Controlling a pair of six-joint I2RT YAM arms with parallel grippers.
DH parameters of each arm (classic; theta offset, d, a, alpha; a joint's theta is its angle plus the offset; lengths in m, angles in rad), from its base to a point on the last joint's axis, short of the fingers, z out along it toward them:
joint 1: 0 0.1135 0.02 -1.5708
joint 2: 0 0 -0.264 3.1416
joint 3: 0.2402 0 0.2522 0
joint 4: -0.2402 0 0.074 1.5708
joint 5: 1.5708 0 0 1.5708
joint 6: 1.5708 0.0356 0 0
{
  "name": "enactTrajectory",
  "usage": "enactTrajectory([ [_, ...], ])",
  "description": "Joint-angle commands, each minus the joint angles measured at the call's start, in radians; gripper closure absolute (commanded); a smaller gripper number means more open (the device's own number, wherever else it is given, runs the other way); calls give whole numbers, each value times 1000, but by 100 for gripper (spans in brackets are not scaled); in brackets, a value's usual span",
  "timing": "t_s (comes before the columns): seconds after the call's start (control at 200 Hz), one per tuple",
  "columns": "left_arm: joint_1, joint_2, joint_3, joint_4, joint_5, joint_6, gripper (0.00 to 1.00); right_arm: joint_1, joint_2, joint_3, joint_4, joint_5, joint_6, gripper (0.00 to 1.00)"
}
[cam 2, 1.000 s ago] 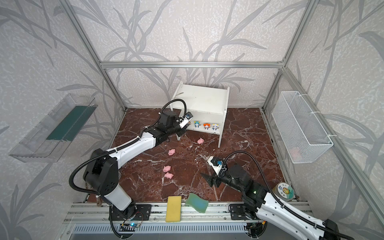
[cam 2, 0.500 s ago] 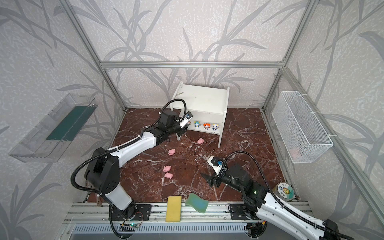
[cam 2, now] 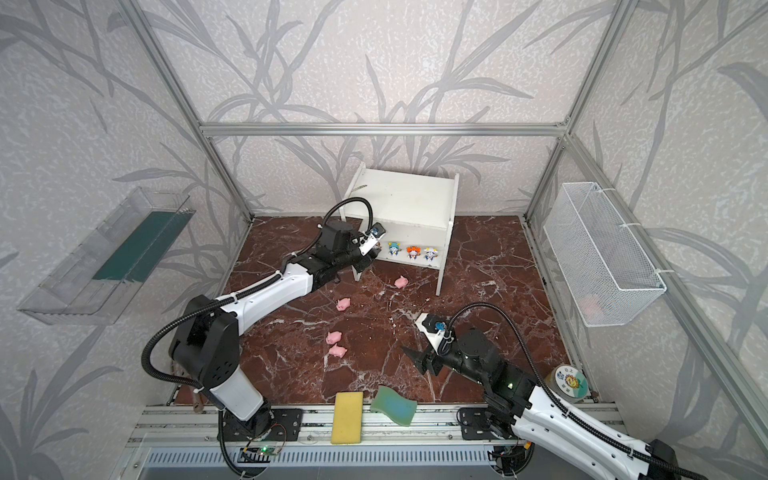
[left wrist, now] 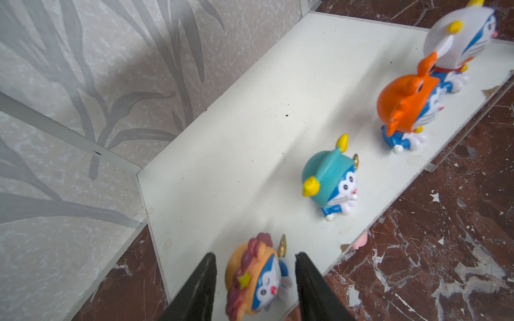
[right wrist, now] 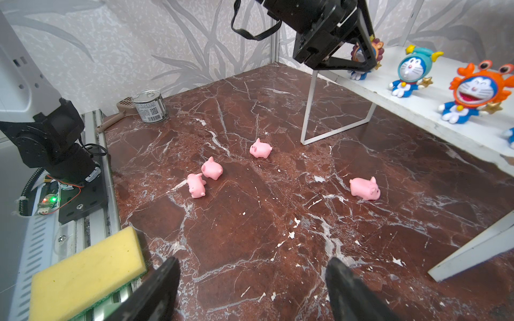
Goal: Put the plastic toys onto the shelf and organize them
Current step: 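Lower the lion-hooded figurine beside the teal figurine and open the left gripper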
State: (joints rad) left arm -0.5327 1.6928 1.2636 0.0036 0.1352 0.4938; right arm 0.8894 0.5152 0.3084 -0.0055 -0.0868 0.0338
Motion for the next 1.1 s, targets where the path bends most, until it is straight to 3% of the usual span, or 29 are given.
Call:
enactTrajectory([
  [0.0,7,2,34,15,-1,7,47,5,-6,-7,13,2,4,18],
  [0.35,4,-70,-13,6,-27,-14,30,5,6,-4,21,4,-1,18],
  [0.705,4,-190,-95,-19,31,-34,25,5,39,5,34,14,5,17],
  [0.905,2,-290,-136,-74,38,-105,24,3,130,42,6,120,57,17],
  [1.035,-14,-375,-183,-114,-16,-218,2,2,269,70,27,160,87,18],
  [1.095,-25,-420,-216,-133,-42,-268,1,-1,342,90,47,172,107,19],
])
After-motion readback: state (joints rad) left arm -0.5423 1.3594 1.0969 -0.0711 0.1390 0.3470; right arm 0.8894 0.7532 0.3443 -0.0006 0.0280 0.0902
